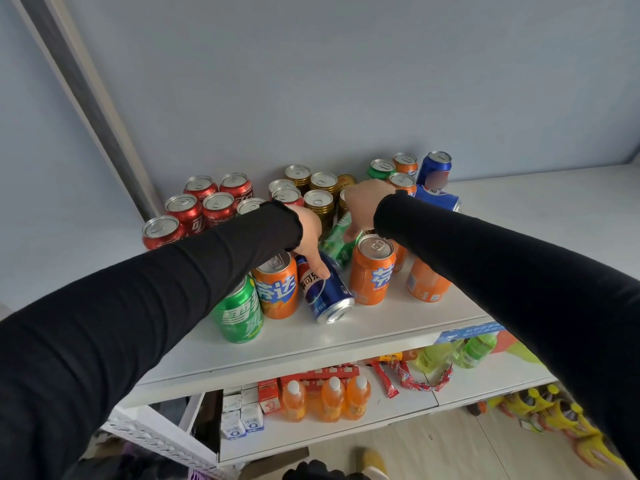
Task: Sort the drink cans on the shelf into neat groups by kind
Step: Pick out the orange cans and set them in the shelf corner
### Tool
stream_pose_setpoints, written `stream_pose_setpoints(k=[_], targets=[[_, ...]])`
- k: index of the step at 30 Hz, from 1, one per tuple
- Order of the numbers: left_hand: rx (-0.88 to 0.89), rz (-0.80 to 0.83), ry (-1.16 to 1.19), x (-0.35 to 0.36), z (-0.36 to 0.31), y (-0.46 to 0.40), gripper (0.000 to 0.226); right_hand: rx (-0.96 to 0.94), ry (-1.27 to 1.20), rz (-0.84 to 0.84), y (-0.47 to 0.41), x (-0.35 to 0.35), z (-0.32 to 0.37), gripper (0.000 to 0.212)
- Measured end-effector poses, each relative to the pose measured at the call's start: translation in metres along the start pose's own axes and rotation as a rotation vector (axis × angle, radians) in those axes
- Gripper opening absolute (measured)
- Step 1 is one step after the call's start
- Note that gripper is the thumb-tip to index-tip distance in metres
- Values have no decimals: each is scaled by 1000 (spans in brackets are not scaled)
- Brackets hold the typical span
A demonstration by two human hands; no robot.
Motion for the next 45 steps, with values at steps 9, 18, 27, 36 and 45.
stream_pose_setpoints(k=[9, 18, 27, 36, 45], targets=[[49, -293, -74, -41, 7, 9, 42, -161, 77, -116, 8, -22, 26, 58], [83, -416, -151, -38, -12, 23, 26, -293, -46, -206, 19, -19, 33, 43], [131, -360, 201, -50, 8, 28, 5, -268, -433, -102, 26, -24, -5, 33], [132, -568, 336, -112, -29, 10, 18, -119, -629, -325, 56, -58, -128, 22], [64, -510, 393, -161, -94, -47, 28, -61, -644, -227, 51, -17, -241, 23]])
Point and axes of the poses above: each hand's wrist, its own y-axis away from the middle knuckle, its own x-axis out of the palm, z = x × y, the point moved 10 cm from there along -y, towards the middle knuckle, and after that the axes turned 8 degrees about -y, right-handed, at the moved point
